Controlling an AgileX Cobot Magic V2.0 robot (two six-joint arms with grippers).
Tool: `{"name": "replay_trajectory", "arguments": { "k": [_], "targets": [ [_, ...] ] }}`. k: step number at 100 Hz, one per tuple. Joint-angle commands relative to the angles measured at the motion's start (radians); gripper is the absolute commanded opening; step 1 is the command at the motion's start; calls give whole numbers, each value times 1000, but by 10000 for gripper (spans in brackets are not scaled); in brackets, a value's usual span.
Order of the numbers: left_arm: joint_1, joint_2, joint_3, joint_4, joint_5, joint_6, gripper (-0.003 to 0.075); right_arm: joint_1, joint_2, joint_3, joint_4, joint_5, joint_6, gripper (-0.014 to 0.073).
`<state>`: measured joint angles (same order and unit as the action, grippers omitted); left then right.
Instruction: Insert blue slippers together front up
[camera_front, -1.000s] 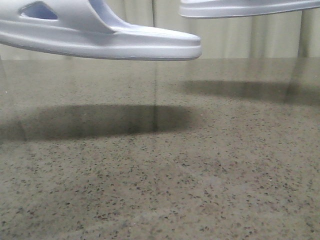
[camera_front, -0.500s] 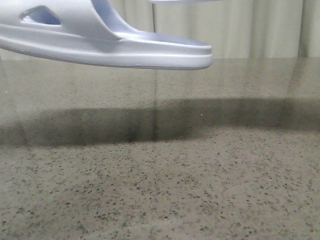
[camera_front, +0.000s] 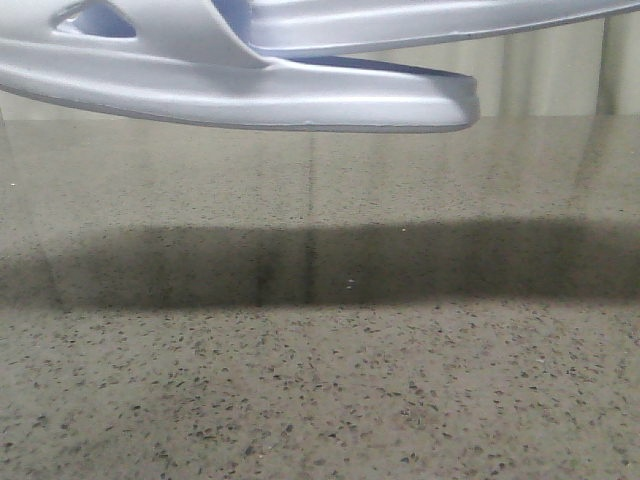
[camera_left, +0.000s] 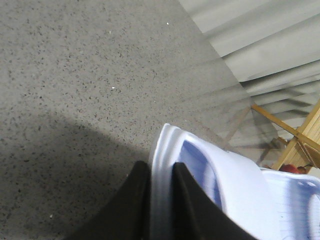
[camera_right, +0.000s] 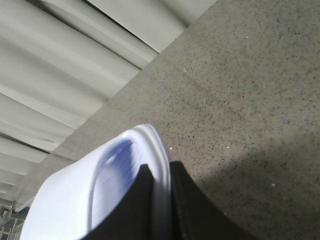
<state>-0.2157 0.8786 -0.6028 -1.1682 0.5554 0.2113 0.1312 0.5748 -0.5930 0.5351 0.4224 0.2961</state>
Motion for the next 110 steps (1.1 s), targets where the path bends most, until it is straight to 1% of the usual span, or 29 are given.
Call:
{"name": "replay_trajectory", "arguments": {
  "k": [1, 24, 35, 48, 77, 110],
  "targets": [
    [-9, -10, -28, -95, 8, 52, 29, 0, -3, -37, 23, -41, -13, -107],
    [-9, -10, -28, -112, 45, 57, 29, 0, -3, -37, 102, -34, -87, -107],
    [-9, -10, -28, -153, 78, 92, 29, 0, -3, -37, 138, -32, -121, -107],
    [-9, -10, -28, -210, 112, 137, 29, 0, -3, -37, 140, -25, -121, -107],
    [-9, -10, -28, -300, 179, 188, 29, 0, -3, -37, 142, 4, -121, -107],
    [-9, -10, -28, -391, 223, 210, 29, 0, -3, -37, 156, -13, -158, -107]
  ]
}}
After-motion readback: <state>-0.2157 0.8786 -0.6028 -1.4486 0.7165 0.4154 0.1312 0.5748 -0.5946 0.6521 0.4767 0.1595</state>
